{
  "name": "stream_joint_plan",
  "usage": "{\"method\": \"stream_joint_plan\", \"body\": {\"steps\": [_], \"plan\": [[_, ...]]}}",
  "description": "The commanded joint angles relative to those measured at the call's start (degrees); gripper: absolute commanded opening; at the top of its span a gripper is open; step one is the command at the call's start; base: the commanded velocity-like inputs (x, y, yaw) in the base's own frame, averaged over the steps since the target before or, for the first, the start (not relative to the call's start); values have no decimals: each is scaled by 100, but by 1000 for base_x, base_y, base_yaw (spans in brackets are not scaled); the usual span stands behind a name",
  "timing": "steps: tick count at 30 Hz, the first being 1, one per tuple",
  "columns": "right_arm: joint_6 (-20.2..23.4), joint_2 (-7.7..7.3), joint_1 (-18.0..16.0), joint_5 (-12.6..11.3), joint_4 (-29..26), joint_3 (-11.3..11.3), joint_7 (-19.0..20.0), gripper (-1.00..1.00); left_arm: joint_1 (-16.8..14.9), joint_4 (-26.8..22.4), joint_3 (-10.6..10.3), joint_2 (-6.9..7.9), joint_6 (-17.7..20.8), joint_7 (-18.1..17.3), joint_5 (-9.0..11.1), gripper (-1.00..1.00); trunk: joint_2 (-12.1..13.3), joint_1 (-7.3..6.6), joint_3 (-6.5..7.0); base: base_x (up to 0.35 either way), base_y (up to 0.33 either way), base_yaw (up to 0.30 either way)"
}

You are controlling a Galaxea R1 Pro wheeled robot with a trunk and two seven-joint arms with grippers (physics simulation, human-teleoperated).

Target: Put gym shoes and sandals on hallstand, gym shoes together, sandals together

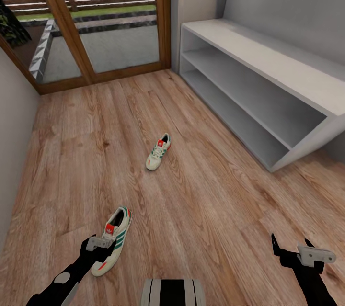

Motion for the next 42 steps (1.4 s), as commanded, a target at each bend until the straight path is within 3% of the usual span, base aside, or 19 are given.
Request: {"method": "stream_joint_plan", "body": {"steps": [1,22,42], "plan": [[0,0,0,0,2,0,0,100,0,0,0,0,0,0,0,100,0,0,-9,0,0,0],[-8,0,-17,2,211,-8,0,100,0,0,1,9,0,0,0,100,0,0,-182,0,0,0],[-9,0,-18,2,215,-9,3,100,0,0,9,14,2,0,5,100,0,0,-208,0,0,0]]}}
